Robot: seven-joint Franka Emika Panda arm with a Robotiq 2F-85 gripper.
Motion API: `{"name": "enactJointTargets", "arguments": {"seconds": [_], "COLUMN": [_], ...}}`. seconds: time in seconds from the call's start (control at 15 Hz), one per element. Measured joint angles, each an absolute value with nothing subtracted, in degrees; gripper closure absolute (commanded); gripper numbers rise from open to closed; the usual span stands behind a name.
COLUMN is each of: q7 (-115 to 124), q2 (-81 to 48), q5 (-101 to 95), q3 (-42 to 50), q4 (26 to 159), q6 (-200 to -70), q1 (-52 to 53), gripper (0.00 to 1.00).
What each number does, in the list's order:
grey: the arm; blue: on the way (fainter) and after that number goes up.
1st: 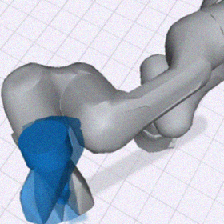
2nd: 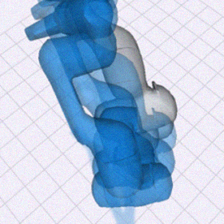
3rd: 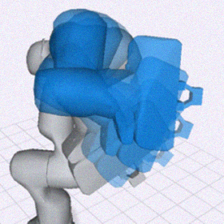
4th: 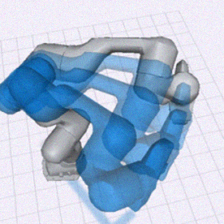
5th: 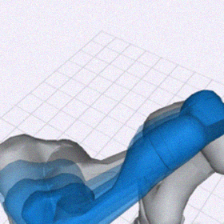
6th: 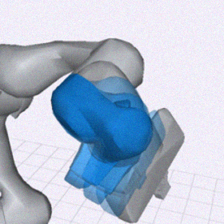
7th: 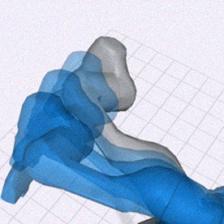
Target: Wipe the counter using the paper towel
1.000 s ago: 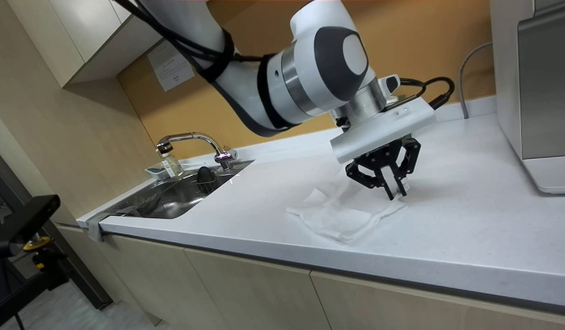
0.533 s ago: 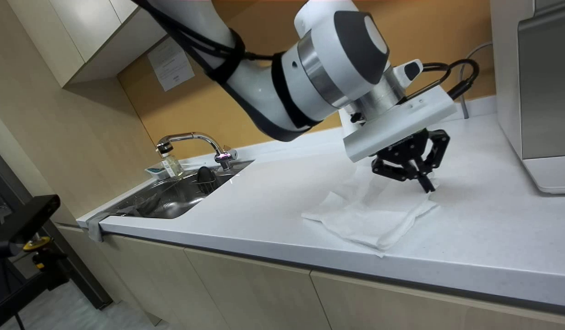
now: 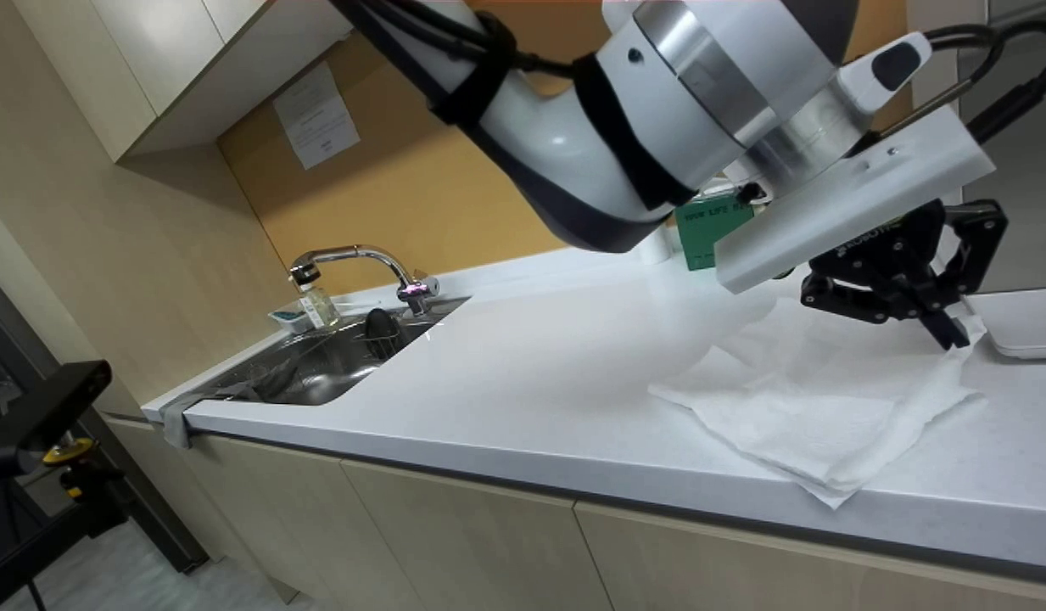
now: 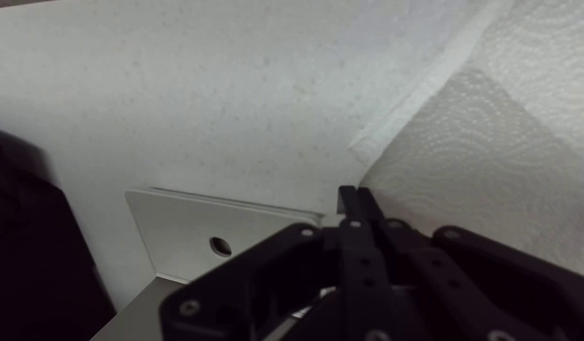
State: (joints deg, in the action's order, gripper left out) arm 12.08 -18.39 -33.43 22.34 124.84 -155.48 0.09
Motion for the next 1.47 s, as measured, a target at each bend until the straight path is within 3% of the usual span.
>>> {"name": "enactJointTargets", "arguments": {"seconds": [0.47,1.07,1.47], "q7": [16.33,3.65,0.32], "q2": [-18.63,-19.51,-19.43], "q5": [-32.50,-15.30,-12.03], "q3": [16.14,2.56,1.73], "q4": [124.51,124.59,123.97], "q6": [-147.68,-144.38,-141.52], "q1": [3.25,3.21,2.46], "gripper": [1.00,1.00,1.00]}}
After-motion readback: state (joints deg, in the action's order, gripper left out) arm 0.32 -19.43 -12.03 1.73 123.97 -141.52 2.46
